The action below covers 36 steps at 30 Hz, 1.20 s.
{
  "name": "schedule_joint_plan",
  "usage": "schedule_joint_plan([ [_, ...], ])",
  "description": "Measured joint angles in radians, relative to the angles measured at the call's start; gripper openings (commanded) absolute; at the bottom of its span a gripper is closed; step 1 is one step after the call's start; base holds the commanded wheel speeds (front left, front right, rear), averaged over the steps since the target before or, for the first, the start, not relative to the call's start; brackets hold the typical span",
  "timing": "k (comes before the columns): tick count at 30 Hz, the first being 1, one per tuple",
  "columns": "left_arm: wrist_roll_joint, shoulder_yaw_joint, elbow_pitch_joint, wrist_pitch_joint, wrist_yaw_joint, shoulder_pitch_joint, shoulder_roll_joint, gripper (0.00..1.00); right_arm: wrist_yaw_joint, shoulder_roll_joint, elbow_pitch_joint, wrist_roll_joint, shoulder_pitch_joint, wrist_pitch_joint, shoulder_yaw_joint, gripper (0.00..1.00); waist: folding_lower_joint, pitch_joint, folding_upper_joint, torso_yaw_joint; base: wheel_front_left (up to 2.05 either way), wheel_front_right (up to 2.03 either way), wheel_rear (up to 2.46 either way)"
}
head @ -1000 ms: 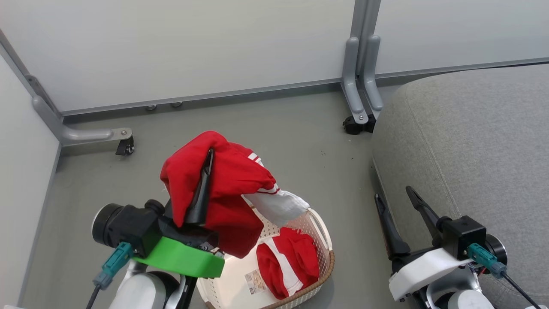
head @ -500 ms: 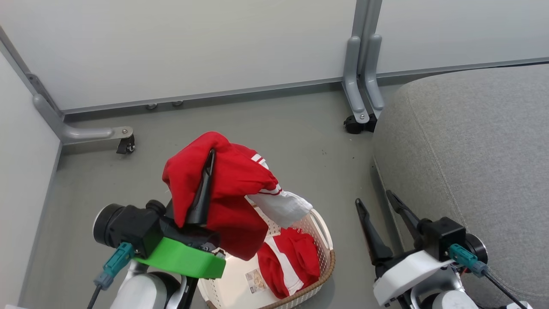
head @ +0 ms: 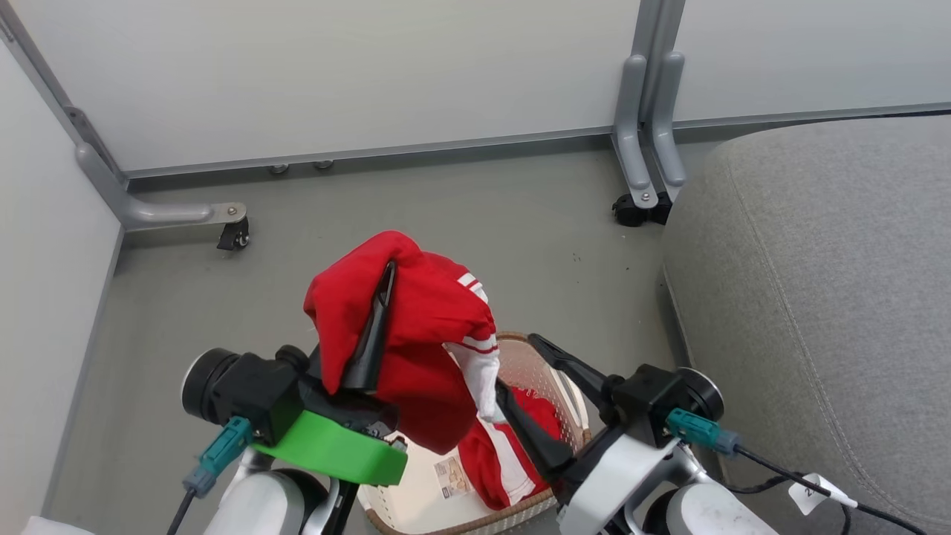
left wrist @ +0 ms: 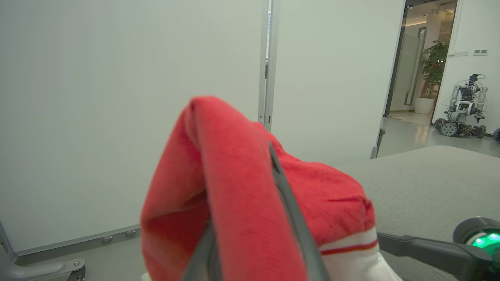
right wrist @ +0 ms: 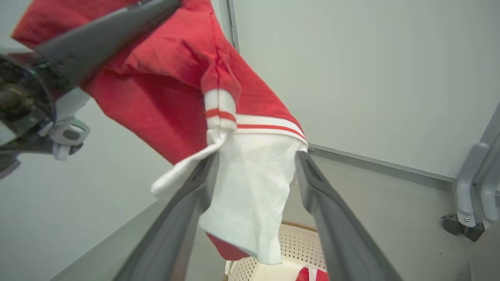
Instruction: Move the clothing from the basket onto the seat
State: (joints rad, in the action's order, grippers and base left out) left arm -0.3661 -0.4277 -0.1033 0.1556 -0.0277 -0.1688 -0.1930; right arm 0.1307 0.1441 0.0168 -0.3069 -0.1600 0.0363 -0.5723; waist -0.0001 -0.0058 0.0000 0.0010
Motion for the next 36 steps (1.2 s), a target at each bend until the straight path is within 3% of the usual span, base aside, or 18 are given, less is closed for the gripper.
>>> schedule_joint_plan([
  [8,-0.001,-0.020,0.003,0.002,-0.007,-0.012,0.007,0.00,0.000,0.012,0.062,-0.076,-0.124,0.009,-0.153,1.00,0.0000,0.006,0.0000,0.022,0.00,0.00,0.00],
  [17,-0.003,-0.048,-0.001,0.003,-0.018,-0.025,0.015,0.00,0.000,-0.025,0.218,-0.136,-0.267,0.049,-0.273,1.00,0.0000,0.013,0.0000,0.041,0.00,0.00,0.00],
  [27,-0.008,-0.072,-0.002,0.000,-0.025,-0.034,0.021,0.00,0.000,-0.080,0.380,-0.158,-0.363,0.136,-0.302,1.00,0.0000,0.015,0.0000,0.052,0.00,0.00,0.00],
  [36,-0.015,-0.084,-0.002,0.000,-0.026,-0.037,0.021,0.00,0.000,-0.092,0.403,-0.205,-0.397,0.190,-0.331,1.00,0.0000,0.016,0.0000,0.055,0.00,0.00,0.00],
])
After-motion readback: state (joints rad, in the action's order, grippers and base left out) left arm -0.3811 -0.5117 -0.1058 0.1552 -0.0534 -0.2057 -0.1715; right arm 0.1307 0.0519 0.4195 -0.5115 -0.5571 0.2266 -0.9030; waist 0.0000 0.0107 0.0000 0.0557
